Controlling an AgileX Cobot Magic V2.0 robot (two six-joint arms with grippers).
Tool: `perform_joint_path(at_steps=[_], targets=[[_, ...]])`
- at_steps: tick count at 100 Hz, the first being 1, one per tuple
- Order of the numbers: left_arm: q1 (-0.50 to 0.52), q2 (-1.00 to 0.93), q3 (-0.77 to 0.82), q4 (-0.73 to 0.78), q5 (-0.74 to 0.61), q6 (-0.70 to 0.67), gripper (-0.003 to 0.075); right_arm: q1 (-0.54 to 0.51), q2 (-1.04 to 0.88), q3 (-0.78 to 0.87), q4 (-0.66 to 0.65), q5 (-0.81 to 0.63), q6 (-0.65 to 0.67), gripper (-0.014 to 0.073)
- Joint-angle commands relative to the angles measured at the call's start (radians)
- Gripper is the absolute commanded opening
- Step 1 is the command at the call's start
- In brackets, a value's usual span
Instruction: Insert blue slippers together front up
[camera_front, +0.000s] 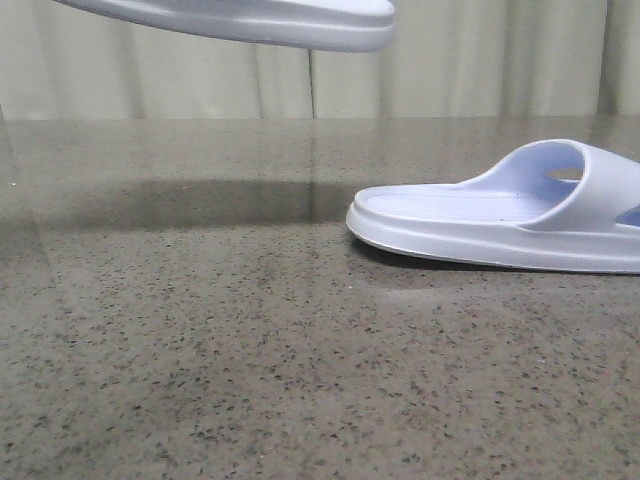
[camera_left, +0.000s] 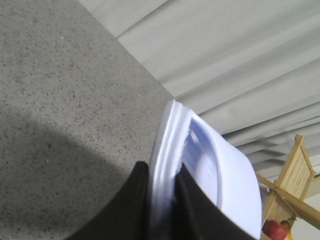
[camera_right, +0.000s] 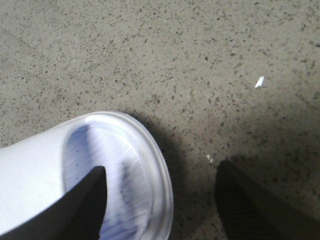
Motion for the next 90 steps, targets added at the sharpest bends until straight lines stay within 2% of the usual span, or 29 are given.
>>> perform_joint_path(at_steps=[1, 42, 76, 83, 90], targets=[[-0.007, -0.016, -0.029, -0.036, 0.032, -0.001, 0.0016, -0.007, 0.004, -0.035, 0.006, -0.076, 0.001, 0.0391], [-0.007, -0.016, -0.029, -0.036, 0.046, -0.001, 0.0016, -0.002, 0.063, -0.035, 0.050, -0.077, 0.001, 0.0391], [-0.007, -0.016, -0.029, -0.034, 0.063, -0.001, 0.0016, 0.110, 0.108, -0.035, 0.054, -0.098, 0.001, 0.0388], [-0.007, -0.016, -0.029, -0.034, 0.066, -0.001, 0.0016, 0.112, 0.120, -0.035, 0.054, -0.098, 0.001, 0.0349], [-0.007, -0.016, -0.029, -0.034, 0.071, -0.001, 0.0016, 0.112, 0.126, -0.035, 0.054, -0.098, 0.001, 0.0255]])
